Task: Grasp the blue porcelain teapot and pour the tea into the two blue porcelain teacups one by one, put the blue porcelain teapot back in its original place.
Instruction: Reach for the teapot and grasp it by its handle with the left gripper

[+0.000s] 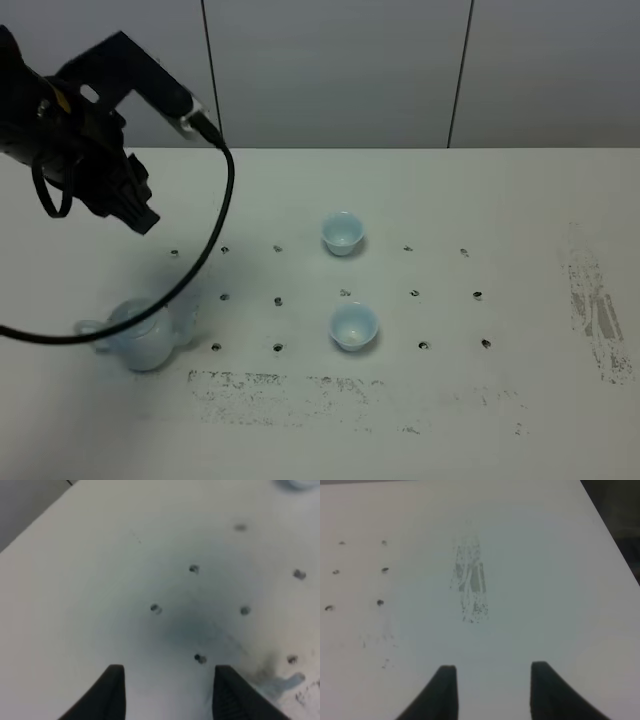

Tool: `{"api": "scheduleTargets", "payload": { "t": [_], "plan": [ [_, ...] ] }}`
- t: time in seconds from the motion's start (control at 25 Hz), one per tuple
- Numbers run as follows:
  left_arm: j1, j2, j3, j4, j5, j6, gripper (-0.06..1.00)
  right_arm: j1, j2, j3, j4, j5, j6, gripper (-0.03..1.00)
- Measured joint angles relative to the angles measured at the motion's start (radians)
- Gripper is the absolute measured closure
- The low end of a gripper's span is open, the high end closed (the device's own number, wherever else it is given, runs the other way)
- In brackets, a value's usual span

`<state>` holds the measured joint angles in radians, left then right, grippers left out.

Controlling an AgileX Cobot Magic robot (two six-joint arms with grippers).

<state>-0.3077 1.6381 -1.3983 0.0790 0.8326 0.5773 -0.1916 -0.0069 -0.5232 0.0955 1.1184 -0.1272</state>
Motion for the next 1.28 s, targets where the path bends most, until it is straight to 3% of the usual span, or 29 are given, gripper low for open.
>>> {"api": "scheduleTargets", "payload": {
  "t": [0.16,0.36,0.76,0.92,1.12,1.28],
  "plan": [
    [-0.037,-0.001,0.000,0.076,0.062,0.028,0.48,0.000,0.000,0.000,0.000,0.000,0.000,0.61],
    [-0.038,-0.001,0.006,0.083,0.039,0.010,0.48,0.000,0.000,0.000,0.000,0.000,0.001,0.61],
    [0.099,-0.092,0.272,0.009,-0.298,-0.126,0.48,0.000,0.000,0.000,0.000,0.000,0.001,0.61],
    [0.139,-0.074,0.359,-0.032,-0.397,-0.250,0.48,0.000,0.000,0.000,0.000,0.000,0.000,0.61],
    [0.165,0.002,0.413,-0.063,-0.445,-0.406,0.48,0.000,0.000,0.000,0.001,0.000,0.000,0.61],
    [0.185,0.059,0.420,-0.069,-0.443,-0.434,0.48,0.000,0.000,0.000,0.001,0.000,0.001,0.61]
  ]
}}
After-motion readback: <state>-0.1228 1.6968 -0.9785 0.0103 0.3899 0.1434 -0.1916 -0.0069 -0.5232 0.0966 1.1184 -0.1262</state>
